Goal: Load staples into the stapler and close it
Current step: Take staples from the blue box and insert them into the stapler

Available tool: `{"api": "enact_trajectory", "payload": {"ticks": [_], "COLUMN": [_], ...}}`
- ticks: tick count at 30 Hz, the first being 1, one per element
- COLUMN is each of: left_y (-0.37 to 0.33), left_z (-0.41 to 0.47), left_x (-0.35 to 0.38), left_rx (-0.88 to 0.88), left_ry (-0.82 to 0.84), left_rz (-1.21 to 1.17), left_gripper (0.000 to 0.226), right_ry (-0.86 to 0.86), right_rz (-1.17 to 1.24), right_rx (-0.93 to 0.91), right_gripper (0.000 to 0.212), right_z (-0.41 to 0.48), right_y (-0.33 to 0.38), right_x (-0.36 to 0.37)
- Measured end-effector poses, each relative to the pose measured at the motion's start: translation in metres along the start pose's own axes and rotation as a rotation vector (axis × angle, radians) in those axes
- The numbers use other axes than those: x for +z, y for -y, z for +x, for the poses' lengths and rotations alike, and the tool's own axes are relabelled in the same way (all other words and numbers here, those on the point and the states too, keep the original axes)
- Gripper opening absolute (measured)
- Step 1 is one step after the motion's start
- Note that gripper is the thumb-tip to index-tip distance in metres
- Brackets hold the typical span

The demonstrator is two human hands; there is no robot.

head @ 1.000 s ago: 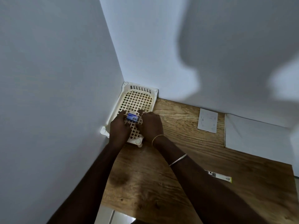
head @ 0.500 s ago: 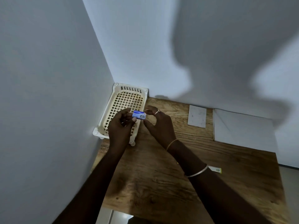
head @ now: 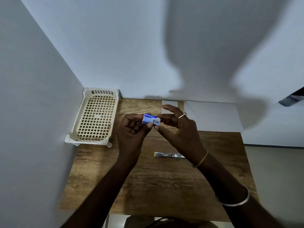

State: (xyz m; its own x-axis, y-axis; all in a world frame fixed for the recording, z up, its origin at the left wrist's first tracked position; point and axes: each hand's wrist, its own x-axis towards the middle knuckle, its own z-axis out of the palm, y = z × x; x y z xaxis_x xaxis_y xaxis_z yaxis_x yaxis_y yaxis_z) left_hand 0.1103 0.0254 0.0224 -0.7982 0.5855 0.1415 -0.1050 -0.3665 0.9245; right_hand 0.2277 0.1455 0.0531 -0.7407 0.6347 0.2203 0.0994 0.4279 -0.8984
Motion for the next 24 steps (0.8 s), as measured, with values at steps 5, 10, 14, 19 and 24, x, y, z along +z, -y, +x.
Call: {"api": "enact_trajectory", "payload": {"ticks": [5,10,14,19,24], "left_y": [0.007,0.013,0.014,0.013,0.01], "left_z": [-0.016,-0.028,-0.033,-0.036,-0.036], "left_x": [0.027,0.047,0.055,0.06,0.063], "left_rx": [0.011,0.001,-0.036,-0.024,-0.029], "left_ry": [0.024,0.014,-0.002,-0.001,-0.01], "left_rz": [0.002,0.009,-0.024,-0.01,-0.032], "left_gripper": [0.023,0.018,0.021,0.019,0.015], "right_ry": [-0.017,-0.046,-0.074,-0.083,-0.066], "right_rz": [0.022,0.014,-0.006,-0.026,-0.027], "right_rx": [0.027,-0.008,-0.019,-0.033,-0.056], "right_gripper": [0.063,0.054,0.045,0.036,0.028], "right_z": [-0.019,-0.034,-0.04,-0.044,-0.046], "right_y": [-0.002,-0.004,-0.006,-0.007,-0.01], "right_x": [-0.032,-0.054,-0.067,-0.073,-0.079]}}
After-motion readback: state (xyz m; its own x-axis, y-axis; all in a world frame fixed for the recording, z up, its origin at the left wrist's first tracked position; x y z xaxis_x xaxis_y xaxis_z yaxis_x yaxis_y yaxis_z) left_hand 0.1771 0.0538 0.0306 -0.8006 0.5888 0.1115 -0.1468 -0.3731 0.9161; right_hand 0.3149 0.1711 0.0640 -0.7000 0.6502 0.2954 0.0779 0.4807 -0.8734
